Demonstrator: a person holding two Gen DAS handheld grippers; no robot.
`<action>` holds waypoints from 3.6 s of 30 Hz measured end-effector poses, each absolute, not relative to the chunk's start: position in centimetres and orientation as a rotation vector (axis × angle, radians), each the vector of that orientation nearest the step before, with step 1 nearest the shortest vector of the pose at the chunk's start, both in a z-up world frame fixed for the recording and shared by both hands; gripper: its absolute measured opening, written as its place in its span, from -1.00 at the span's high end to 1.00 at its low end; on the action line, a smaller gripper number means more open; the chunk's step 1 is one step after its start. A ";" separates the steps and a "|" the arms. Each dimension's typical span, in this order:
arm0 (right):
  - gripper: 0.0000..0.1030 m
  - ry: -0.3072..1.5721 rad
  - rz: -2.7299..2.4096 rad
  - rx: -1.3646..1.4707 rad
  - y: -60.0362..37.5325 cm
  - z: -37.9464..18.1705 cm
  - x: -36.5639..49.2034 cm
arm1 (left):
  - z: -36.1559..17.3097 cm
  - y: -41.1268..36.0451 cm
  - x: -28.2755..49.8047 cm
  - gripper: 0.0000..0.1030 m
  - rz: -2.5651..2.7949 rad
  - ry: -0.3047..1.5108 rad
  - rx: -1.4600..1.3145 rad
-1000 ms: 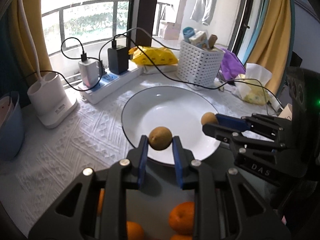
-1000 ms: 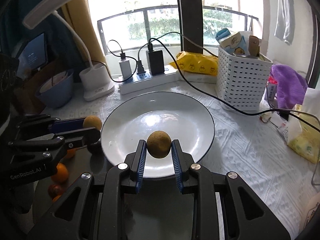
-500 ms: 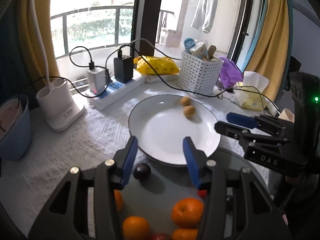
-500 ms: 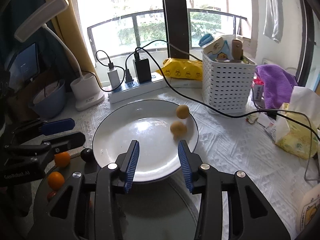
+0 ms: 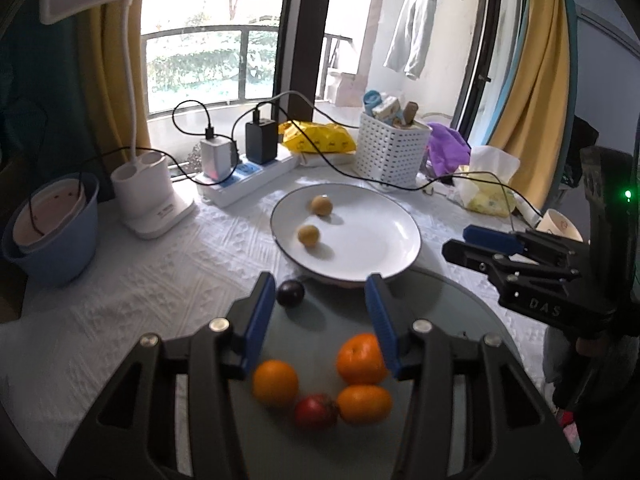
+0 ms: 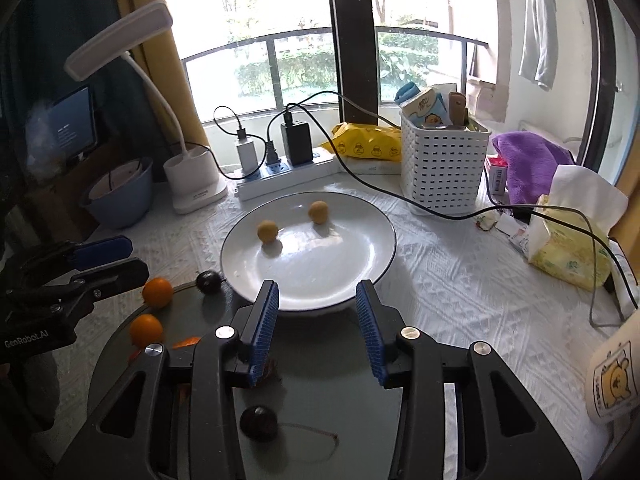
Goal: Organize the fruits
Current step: 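Move the right tool to the dark cherry while the left tool moves to an orange, then close the right tool on the dark cherry while the left tool grasps the orange, then place the cherry on the white plate with the right tool while the left tool places the orange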
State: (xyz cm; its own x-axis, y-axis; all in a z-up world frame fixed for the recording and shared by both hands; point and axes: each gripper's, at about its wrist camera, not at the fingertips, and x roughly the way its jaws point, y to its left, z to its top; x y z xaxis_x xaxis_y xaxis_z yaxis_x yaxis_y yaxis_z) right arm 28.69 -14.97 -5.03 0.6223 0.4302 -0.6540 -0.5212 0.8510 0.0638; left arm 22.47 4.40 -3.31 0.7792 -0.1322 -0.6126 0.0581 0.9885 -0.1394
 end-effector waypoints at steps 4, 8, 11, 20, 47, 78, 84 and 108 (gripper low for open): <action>0.17 0.713 0.552 -0.138 -15.0 -5.1 27.6 | -3.4 4.3 21.0 0.06 -0.109 0.667 -0.119; 0.17 0.715 0.555 -0.138 -15.1 -5.1 26.5 | -3.6 3.9 19.6 0.06 -0.119 0.669 -0.120; 0.17 0.720 0.556 -0.140 -15.3 -5.3 25.8 | -4.1 3.4 18.8 0.06 -0.128 0.679 -0.127; 0.17 0.762 0.551 -0.140 -16.2 -6.9 24.1 | -5.8 1.8 17.3 0.06 -0.163 0.720 -0.130; 0.18 0.910 0.609 -0.132 -15.0 -11.2 23.3 | -8.7 -0.6 19.0 0.06 -0.157 0.791 0.003; 0.43 0.864 0.625 -0.121 -15.8 -10.0 22.9 | -8.8 -0.8 19.5 0.06 -0.192 0.814 0.002; 0.43 0.859 0.618 -0.113 -16.1 -9.8 23.3 | -9.3 -2.3 20.1 0.17 -0.217 0.812 0.040; 0.43 0.775 0.600 -0.106 -16.8 -6.8 27.1 | -4.2 -0.6 21.8 0.32 -0.200 0.723 0.010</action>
